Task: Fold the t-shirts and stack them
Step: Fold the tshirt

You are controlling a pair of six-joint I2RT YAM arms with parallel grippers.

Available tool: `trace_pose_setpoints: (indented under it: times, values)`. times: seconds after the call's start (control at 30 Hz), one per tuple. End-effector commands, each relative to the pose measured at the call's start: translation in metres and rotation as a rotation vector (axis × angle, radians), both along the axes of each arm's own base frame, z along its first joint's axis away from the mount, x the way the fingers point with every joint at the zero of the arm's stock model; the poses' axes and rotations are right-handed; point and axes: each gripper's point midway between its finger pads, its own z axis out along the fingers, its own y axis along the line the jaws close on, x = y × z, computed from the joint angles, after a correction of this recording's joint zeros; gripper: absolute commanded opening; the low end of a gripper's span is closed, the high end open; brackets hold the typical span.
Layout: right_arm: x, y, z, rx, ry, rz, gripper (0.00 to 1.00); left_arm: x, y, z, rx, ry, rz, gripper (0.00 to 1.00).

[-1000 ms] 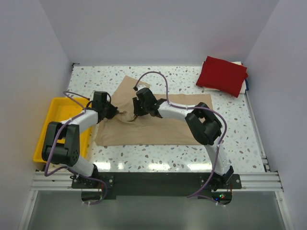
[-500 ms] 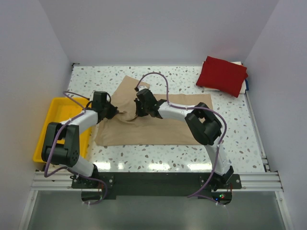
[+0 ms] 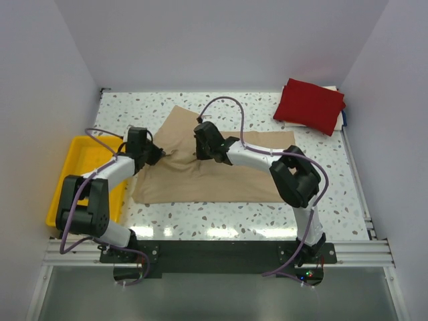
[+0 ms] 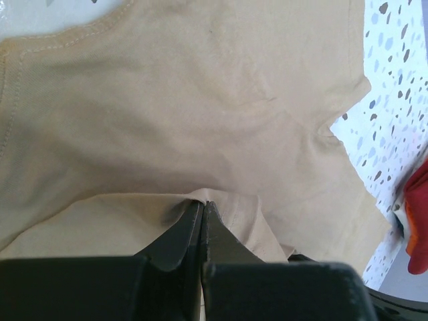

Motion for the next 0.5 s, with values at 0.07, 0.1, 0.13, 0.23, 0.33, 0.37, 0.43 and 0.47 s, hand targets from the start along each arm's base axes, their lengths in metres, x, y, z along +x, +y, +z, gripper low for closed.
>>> trace_pose_setpoints:
  times: [0.07,0.1,0.13,0.23,0.33,0.37,0.43,0.47]
  values:
    - [0.01,-0.012,0.031,0.013,-0.056,-0.093,0.02,0.023,-0.001,0.032,-0.013,-0.126,-0.017,0.0]
    - [0.012,-0.012,0.031,0.01,-0.057,-0.098,0.02,0.025,0.0,0.033,-0.013,-0.131,-0.015,0.0]
    - [0.013,-0.012,0.03,0.005,-0.054,-0.097,0.02,0.026,0.001,0.034,-0.014,-0.135,-0.014,0.0]
    - [0.016,-0.013,0.027,-0.015,-0.05,-0.112,0.02,0.03,0.001,0.034,-0.014,-0.142,-0.018,0.0]
    - [0.019,-0.017,0.026,-0.023,-0.05,-0.133,0.03,0.034,0.0,0.032,-0.012,-0.144,-0.026,0.0]
    - [0.021,-0.02,0.024,-0.024,-0.048,-0.143,0.05,0.035,-0.001,0.031,-0.01,-0.146,-0.034,0.03]
    - [0.022,-0.022,0.026,-0.026,-0.053,-0.154,0.16,0.038,0.0,0.032,-0.006,-0.159,-0.036,0.11]
    - [0.025,-0.026,0.026,-0.028,-0.053,-0.162,0.19,0.039,-0.001,0.032,-0.001,-0.163,-0.046,0.2]
